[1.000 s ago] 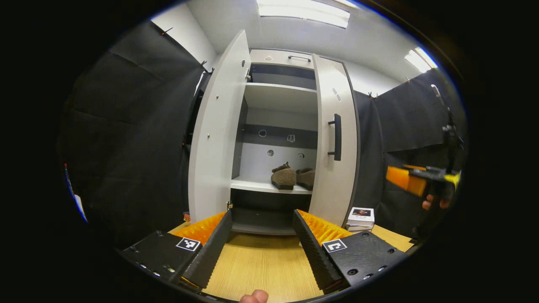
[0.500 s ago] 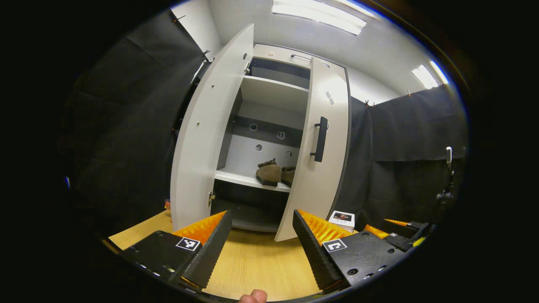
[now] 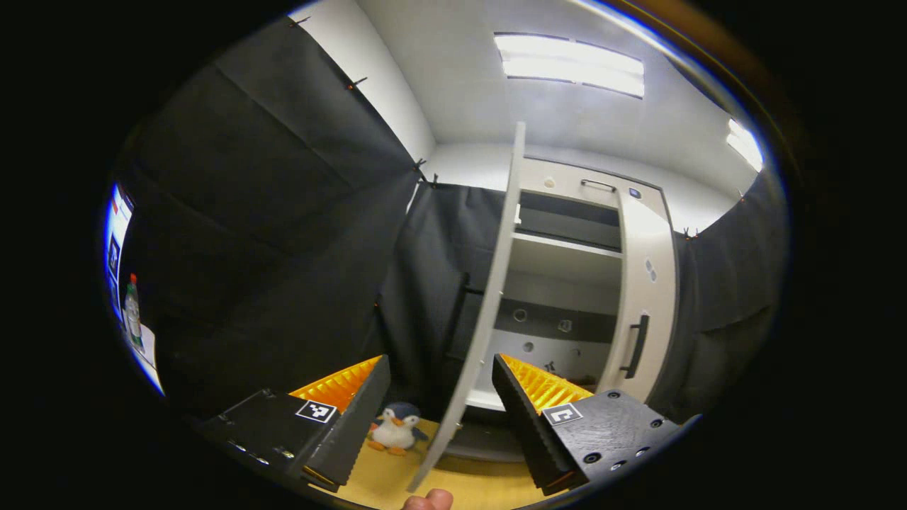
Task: Grab one shoe with the right hand and put it into the shoe cabinet, grab the other shoe with the left hand and put it into the shoe cabinet; then close the right door with the right hand and the left door with the left hand.
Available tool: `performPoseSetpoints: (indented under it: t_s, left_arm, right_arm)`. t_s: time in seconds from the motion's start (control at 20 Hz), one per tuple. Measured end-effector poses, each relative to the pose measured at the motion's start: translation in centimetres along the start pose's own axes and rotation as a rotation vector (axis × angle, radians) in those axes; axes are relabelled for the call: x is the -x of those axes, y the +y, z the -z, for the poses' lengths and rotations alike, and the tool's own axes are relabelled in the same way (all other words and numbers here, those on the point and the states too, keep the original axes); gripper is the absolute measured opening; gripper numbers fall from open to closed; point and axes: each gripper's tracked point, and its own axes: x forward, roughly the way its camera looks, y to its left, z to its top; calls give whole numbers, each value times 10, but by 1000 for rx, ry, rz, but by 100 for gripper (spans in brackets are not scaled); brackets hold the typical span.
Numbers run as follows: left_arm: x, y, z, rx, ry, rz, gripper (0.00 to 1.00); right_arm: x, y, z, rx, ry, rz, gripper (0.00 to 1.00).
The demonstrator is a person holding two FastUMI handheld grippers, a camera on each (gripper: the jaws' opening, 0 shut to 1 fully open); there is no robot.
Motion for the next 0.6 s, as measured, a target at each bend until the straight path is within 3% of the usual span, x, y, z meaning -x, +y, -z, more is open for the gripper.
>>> performPoseSetpoints:
  t_s: [0.25,0.6]
  left_arm:
    - [-56,48,-6,62,-15,-52,89]
    - [-101,60,19,103,58,-43,90]
  right_arm:
    - [3,-5,-8,15,-9,12,88]
    - [5,-24,-13,19,-10,70,88]
